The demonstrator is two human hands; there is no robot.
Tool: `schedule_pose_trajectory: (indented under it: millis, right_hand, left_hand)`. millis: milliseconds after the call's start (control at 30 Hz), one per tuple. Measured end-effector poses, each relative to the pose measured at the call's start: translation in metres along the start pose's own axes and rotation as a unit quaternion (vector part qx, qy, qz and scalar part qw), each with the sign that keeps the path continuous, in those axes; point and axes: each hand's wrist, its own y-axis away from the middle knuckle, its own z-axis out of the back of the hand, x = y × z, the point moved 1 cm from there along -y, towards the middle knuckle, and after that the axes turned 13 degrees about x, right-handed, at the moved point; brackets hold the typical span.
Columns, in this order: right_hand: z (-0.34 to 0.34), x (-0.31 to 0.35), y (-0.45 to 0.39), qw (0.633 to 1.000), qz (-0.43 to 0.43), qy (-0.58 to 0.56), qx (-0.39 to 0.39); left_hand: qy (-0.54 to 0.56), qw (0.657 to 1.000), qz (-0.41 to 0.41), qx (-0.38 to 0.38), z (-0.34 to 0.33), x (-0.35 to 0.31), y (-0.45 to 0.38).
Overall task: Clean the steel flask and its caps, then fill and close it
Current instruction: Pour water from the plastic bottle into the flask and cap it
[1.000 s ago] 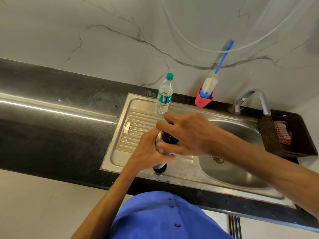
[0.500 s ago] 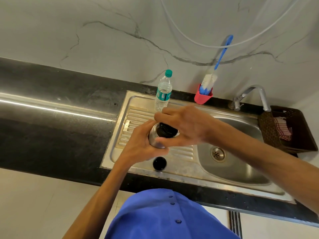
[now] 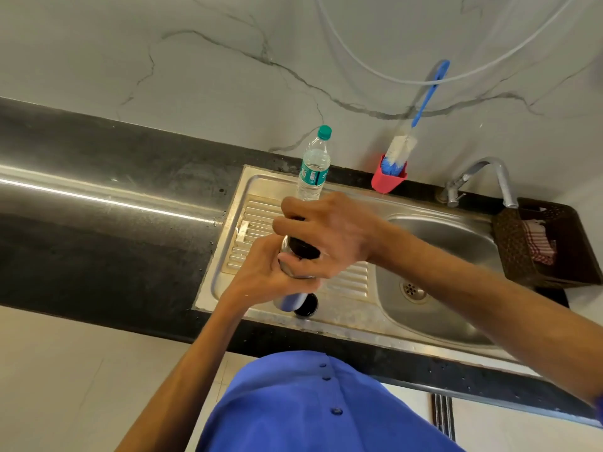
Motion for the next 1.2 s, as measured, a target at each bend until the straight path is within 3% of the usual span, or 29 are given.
schedule_pose_trajectory:
  millis: [67, 233, 367, 433, 467, 533, 567, 600, 667, 733, 833, 1000, 1100, 1200]
  right_hand:
    - [-0.005, -0.004, -0.002, 0.999, -0.009, 0.018, -0.034]
    - [-0.023, -0.001, -0.001, 0.981, -0.18, 0.016, -0.073]
    - [-0.034, 0.001, -0.004, 0.953, -0.286, -0.041, -0.091]
    - [-0.039, -0.002, -0.001, 0.94, -0.296, -0.148, -0.077]
    - [-0.039, -0.004, 0.003, 0.919, -0.302, -0.242, -0.079]
    - [-0.046, -0.008, 0.012, 0.837, -0.342, -0.408, -0.122]
    - [-0.055, -0.01, 0.017, 0.804, -0.374, -0.441, -0.137]
    - [-0.067, -0.011, 0.023, 0.8, -0.406, -0.427, -0.118]
    - [-0.106, -0.01, 0.037, 0.845, -0.434, -0.309, 0.043]
    - [-0.151, 0.0, 0.052, 0.854, -0.391, -0.244, 0.241]
    - [-0.207, 0.021, 0.066, 0.854, -0.31, -0.189, 0.372]
    - [-0.236, 0.036, 0.067, 0.87, -0.282, -0.113, 0.389]
    - [-0.239, 0.032, 0.067, 0.881, -0.291, -0.165, 0.334]
    - [-0.228, 0.019, 0.065, 0.862, -0.354, -0.265, 0.248]
  left_hand:
    - [0.004, 1.0, 0.006, -0.005, -0.002, 0.002, -0.003]
    - [-0.006, 0.992, 0.045, -0.121, -0.014, 0.005, -0.003]
    - [0.01, 0.988, 0.054, -0.143, -0.019, 0.005, -0.003]
    - [0.004, 0.988, 0.067, -0.137, -0.019, 0.016, 0.0]
    - [0.002, 0.987, 0.078, -0.142, -0.017, 0.022, 0.003]
    - [0.018, 0.98, 0.109, -0.166, -0.012, 0.036, 0.012]
    - [0.028, 0.975, 0.126, -0.182, -0.009, 0.042, 0.017]
    - [0.036, 0.97, 0.14, -0.197, -0.005, 0.047, 0.022]
    - [0.039, 0.963, 0.157, -0.216, 0.004, 0.056, 0.031]
    - [0.033, 0.961, 0.158, -0.224, 0.012, 0.062, 0.039]
    - [0.026, 0.961, 0.149, -0.234, 0.021, 0.067, 0.046]
    - [0.04, 0.96, 0.137, -0.241, 0.023, 0.066, 0.052]
    - [0.05, 0.961, 0.14, -0.234, 0.02, 0.066, 0.053]
    - [0.053, 0.963, 0.145, -0.222, 0.017, 0.067, 0.052]
